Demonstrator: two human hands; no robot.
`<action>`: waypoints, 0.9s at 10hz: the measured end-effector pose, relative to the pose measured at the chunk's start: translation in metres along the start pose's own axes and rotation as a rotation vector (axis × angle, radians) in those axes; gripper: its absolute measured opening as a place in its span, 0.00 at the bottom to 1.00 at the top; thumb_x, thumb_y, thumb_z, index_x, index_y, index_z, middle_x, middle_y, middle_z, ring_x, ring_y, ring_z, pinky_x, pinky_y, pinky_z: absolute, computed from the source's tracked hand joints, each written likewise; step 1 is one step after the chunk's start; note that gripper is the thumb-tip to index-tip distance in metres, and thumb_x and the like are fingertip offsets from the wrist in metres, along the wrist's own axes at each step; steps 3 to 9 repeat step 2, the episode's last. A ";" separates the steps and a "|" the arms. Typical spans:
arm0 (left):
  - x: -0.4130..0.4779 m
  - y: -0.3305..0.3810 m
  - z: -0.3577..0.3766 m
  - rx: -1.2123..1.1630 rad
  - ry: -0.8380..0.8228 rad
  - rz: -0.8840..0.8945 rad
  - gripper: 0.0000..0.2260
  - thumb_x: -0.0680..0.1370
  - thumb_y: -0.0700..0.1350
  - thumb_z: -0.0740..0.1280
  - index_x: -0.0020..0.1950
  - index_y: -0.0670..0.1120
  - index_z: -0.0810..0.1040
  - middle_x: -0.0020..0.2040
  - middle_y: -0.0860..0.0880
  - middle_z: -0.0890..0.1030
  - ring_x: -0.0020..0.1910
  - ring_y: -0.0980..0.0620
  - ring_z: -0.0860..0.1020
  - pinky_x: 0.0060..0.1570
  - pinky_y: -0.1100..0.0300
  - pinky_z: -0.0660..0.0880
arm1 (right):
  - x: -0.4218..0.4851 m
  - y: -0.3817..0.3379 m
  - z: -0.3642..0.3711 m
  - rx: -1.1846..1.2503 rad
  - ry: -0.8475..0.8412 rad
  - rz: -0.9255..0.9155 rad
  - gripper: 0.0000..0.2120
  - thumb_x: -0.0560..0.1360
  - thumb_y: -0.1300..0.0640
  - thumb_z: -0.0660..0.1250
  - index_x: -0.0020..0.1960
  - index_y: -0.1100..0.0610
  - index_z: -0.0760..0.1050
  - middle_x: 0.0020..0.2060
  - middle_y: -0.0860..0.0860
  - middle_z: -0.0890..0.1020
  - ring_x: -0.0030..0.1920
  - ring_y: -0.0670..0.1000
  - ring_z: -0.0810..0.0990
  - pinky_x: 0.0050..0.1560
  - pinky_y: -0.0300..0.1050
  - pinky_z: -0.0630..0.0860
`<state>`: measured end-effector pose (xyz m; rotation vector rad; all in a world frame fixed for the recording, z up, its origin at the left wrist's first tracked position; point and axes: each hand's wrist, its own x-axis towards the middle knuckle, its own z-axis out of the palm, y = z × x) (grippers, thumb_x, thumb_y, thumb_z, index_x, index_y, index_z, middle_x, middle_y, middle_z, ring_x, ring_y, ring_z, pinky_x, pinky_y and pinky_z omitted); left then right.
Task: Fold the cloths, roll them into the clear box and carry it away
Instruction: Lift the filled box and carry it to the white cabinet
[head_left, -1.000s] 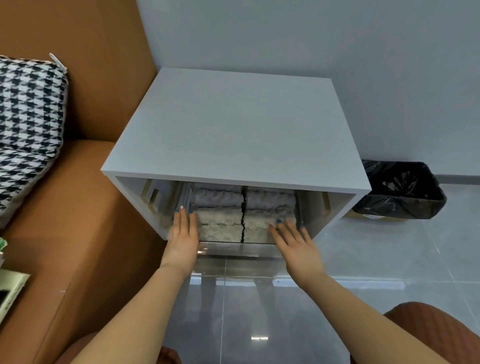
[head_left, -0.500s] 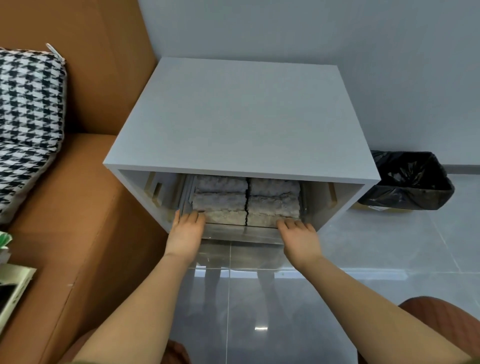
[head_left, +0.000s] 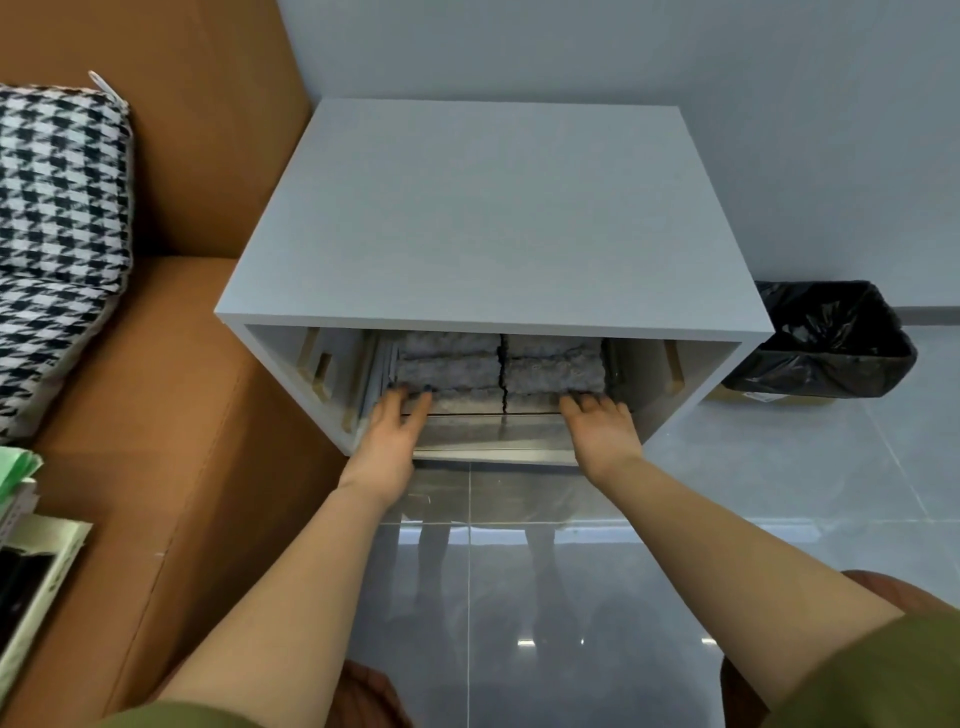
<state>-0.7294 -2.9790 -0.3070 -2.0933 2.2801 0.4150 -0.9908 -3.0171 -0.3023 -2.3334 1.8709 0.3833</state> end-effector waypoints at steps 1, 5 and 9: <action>-0.004 0.009 0.003 0.193 -0.079 -0.044 0.45 0.73 0.32 0.62 0.74 0.46 0.28 0.77 0.41 0.37 0.75 0.38 0.38 0.73 0.44 0.40 | -0.002 -0.002 -0.009 0.031 -0.029 0.004 0.31 0.73 0.64 0.63 0.74 0.57 0.57 0.68 0.58 0.68 0.68 0.60 0.65 0.65 0.51 0.63; -0.015 0.031 0.007 0.347 -0.119 -0.174 0.45 0.76 0.41 0.62 0.67 0.43 0.22 0.69 0.40 0.24 0.74 0.36 0.34 0.70 0.39 0.38 | -0.016 -0.011 -0.015 0.207 0.055 -0.036 0.29 0.73 0.64 0.62 0.72 0.57 0.61 0.66 0.58 0.70 0.66 0.59 0.67 0.65 0.49 0.64; -0.015 0.031 0.007 0.347 -0.119 -0.174 0.45 0.76 0.41 0.62 0.67 0.43 0.22 0.69 0.40 0.24 0.74 0.36 0.34 0.70 0.39 0.38 | -0.016 -0.011 -0.015 0.207 0.055 -0.036 0.29 0.73 0.64 0.62 0.72 0.57 0.61 0.66 0.58 0.70 0.66 0.59 0.67 0.65 0.49 0.64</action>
